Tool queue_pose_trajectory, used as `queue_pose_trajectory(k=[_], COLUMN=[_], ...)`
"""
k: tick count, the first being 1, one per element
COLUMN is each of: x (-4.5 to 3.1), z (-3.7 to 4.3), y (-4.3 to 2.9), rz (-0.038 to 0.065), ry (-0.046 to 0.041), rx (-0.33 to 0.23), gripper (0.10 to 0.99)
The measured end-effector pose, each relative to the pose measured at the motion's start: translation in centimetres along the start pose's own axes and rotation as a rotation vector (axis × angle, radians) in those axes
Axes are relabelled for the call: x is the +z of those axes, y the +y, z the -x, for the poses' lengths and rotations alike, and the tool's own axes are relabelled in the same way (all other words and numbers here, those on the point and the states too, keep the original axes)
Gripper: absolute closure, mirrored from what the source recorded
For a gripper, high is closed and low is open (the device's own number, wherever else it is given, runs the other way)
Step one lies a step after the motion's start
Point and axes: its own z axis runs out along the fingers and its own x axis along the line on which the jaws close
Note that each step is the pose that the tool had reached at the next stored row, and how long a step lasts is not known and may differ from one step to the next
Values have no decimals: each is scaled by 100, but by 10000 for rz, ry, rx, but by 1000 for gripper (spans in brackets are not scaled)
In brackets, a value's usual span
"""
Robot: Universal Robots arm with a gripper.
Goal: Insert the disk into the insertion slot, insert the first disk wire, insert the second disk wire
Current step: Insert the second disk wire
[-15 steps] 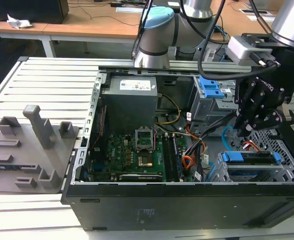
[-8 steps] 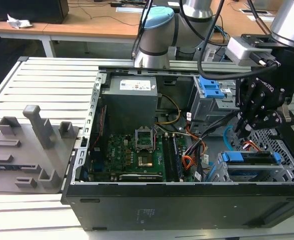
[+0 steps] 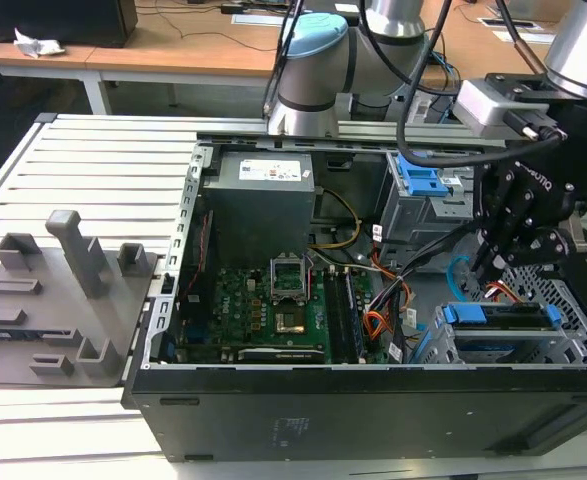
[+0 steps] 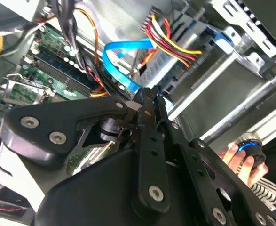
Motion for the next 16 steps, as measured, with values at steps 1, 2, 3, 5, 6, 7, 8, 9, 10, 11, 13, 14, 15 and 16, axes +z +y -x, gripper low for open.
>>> queue_pose_trajectory(k=[1, 2, 3, 5, 6, 7, 8, 9, 10, 11, 13, 14, 15, 16], x=[6, 14, 33, 67, 85, 98, 109, 117, 127, 146, 165, 172, 175, 178], z=[-34, -67, -107, -131, -139, -148, -174, -185, -187, -188, -193, -195, -196, -197], y=[1, 0, -7, -32, -57, -91, -150, -166, -177, -189, -212, -219, -224, -228], rz=[0, 0, 1, 0, -1, -1, 4, 8, 10, 15, 21, 23, 24, 24], ry=[0, 0, -2, -17, -37, -57, -70, -75, -82, -110, -132, -135, -135, -135], rx=[-2, -2, -1, 8, 13, 13, 11, 12, 19, 82, 126, 137, 142, 144], gripper=[925, 925, 925, 925, 925, 925, 925, 925, 925, 925, 925, 925, 925, 925])
